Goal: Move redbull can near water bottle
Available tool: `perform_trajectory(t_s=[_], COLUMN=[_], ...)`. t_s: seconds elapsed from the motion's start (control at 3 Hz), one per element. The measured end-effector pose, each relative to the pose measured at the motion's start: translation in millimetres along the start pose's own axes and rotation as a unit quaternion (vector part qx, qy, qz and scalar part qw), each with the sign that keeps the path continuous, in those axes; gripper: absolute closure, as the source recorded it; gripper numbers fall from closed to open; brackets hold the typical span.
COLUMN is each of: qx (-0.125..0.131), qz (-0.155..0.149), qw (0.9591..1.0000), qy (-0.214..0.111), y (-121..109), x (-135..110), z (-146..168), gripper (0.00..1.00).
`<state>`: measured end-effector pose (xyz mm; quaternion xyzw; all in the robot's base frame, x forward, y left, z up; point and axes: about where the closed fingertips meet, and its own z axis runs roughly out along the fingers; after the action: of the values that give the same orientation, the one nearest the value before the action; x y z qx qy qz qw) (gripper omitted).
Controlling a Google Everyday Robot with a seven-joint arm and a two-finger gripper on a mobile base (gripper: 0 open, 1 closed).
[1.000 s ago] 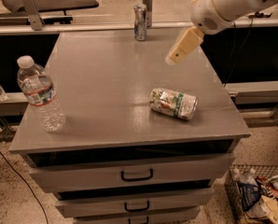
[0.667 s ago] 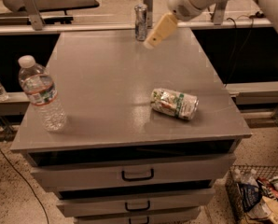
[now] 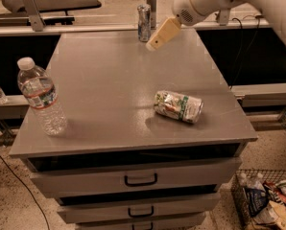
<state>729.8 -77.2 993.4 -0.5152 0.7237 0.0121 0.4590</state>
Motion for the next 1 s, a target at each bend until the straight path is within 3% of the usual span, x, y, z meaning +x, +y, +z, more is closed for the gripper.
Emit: perform_trajectory(t_s=[0.33,0.67,1.0], qx=[0.047,0.096,0.111], qz=[0.055,0.105,0.144], qw=[0.9973,0.9891,0.9799], qy=[-0.010,-0.038,-0.083], y=[-16,-47,-73], x=[22,36,31], z=[37,71,114], gripper=[0.00,0.00,0.00])
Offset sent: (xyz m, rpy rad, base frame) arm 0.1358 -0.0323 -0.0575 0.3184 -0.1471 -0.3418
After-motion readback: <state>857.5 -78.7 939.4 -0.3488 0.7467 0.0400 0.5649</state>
